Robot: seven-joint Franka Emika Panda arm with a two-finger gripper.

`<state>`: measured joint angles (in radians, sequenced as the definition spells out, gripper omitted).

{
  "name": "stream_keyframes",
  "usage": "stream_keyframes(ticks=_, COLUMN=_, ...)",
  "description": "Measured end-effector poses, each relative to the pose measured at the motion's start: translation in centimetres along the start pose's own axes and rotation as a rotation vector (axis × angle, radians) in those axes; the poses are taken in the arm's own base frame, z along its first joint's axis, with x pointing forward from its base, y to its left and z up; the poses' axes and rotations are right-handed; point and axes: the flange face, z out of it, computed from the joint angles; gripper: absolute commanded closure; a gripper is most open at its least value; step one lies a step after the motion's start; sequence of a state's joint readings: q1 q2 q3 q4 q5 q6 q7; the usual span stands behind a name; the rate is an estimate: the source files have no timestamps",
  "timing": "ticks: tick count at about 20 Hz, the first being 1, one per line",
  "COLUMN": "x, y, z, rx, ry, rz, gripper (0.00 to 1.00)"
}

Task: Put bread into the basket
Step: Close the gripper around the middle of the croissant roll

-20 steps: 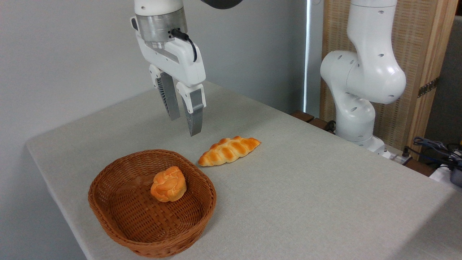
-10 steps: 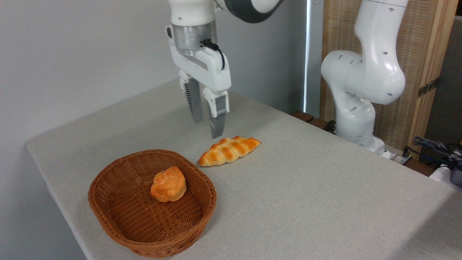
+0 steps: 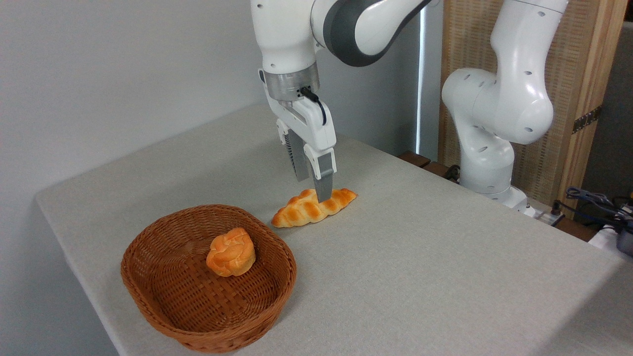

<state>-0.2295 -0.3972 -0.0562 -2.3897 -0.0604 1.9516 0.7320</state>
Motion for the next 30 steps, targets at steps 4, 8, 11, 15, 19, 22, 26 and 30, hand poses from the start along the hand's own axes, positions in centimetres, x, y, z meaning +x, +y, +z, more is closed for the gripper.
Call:
stream_keyframes(ticks=4, x=0.2, y=0.5, z=1.3, rx=0.007, ry=0.006, rz=0.014, gripper=0.00)
stream_keyframes(ticks=8, x=0.4, y=1.0, z=2.1, rx=0.007, ry=0.004, rz=0.024, gripper=0.00)
stream_keyframes(ticks=11, x=0.5, y=1.3, z=2.7, rx=0.010, ry=0.007, rz=0.033, gripper=0.00)
stream_keyframes(ticks=15, x=0.6, y=1.5, z=3.2, rx=0.012, ry=0.008, rz=0.038, gripper=0.00)
stream_keyframes(ticks=19, x=0.6, y=1.6, z=3.4, rx=0.013, ry=0.009, rz=0.041, gripper=0.00)
stream_keyframes(ticks=22, x=0.7, y=1.7, z=3.5, rx=0.011, ry=0.007, rz=0.044, gripper=0.00)
stream_keyframes(ticks=26, x=0.8, y=1.7, z=3.9, rx=0.005, ry=0.000, rz=0.045, gripper=0.00)
stream_keyframes(ticks=30, x=0.9, y=1.6, z=4.2, rx=0.003, ry=-0.002, rz=0.046, gripper=0.07)
